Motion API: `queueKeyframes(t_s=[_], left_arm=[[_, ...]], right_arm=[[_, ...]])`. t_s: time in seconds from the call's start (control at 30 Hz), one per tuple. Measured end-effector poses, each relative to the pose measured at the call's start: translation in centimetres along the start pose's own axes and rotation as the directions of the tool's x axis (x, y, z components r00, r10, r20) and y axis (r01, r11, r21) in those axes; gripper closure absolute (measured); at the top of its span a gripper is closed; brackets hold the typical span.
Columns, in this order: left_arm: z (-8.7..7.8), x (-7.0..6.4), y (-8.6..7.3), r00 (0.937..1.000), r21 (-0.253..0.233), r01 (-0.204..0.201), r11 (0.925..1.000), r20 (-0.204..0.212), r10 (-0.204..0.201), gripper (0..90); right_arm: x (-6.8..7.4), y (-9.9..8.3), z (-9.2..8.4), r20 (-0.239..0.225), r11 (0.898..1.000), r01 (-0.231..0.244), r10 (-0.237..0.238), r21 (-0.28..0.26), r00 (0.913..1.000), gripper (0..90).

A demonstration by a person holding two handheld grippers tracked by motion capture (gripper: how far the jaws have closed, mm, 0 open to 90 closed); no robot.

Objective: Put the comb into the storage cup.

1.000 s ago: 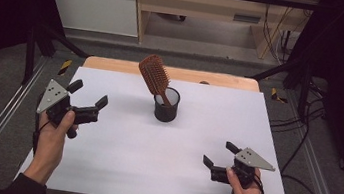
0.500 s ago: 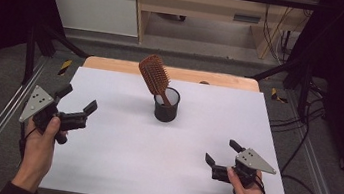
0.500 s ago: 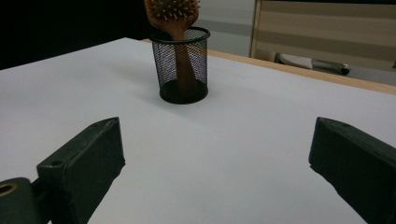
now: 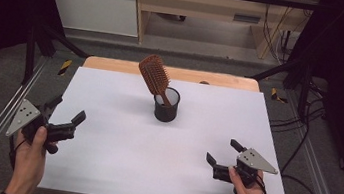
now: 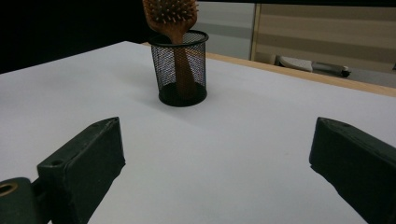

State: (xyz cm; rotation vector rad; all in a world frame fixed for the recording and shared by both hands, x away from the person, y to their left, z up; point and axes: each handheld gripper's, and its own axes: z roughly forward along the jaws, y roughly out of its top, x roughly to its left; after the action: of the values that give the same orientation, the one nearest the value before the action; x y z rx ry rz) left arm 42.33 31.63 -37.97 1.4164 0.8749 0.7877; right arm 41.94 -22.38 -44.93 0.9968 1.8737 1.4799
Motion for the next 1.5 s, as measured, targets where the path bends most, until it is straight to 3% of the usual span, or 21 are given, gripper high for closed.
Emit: queueKeyframes(t_s=[0.57, 1.5], left_arm=[[-0.3, -0.2, -3.0, 0.9983, 0.025, 0.055, 0.9982, 0.017, -0.055, 2.0], [0.3, -1.7, -4.9, 0.9980, 0.076, 0.032, 0.9966, 0.052, -0.036, 2.0]], right_arm=[[-0.1, 0.0, -0.1, 0.011, 1.000, 0.011, -0.011, -0.009, 0.9999, 3.4], [-0.8, -0.1, -0.3, 0.017, 0.999, 0.015, -0.015, -0.033, 0.9997, 3.3]])
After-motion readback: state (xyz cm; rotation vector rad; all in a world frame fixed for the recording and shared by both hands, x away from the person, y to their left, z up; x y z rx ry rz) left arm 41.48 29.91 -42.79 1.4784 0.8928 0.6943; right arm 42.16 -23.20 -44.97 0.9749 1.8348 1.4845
